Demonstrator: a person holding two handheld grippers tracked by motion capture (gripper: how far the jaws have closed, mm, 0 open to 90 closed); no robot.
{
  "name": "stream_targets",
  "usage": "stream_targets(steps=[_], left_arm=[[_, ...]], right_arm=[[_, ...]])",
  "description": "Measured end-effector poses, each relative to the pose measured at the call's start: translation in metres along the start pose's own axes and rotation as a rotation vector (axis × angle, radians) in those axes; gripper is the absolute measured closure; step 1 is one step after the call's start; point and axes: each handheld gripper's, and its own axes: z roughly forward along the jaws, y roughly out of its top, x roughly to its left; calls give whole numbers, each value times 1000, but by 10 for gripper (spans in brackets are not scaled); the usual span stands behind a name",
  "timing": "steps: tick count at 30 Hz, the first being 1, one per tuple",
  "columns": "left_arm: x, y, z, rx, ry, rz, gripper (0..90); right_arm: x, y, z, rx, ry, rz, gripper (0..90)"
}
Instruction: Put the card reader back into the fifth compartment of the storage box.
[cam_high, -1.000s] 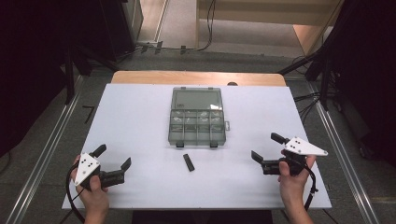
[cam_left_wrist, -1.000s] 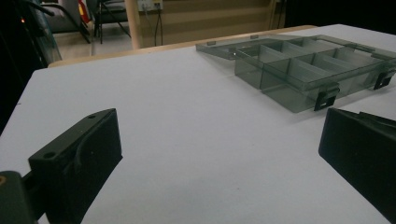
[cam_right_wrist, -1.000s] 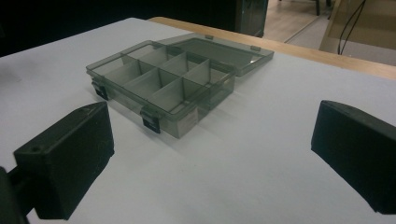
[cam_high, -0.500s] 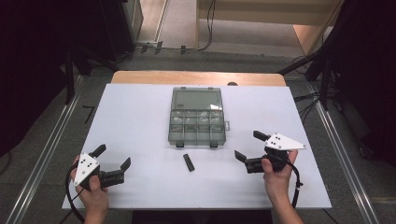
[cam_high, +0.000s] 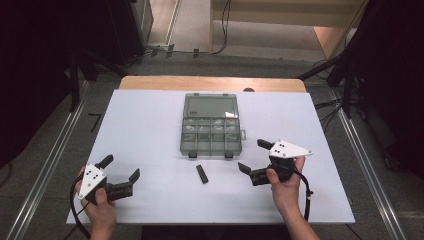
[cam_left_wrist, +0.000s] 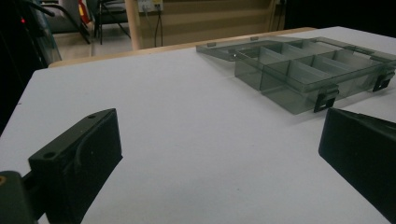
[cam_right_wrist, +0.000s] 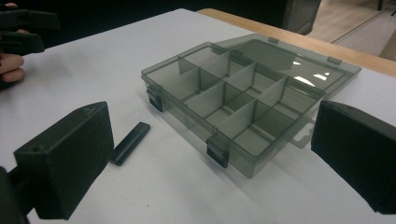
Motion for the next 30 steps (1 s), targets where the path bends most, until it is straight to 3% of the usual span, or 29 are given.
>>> stream_targets(steps=[30], left_arm=[[0,0,-1,-2,1,-4,0]], right_arm=[[31,11,40,69,114,-48,0]])
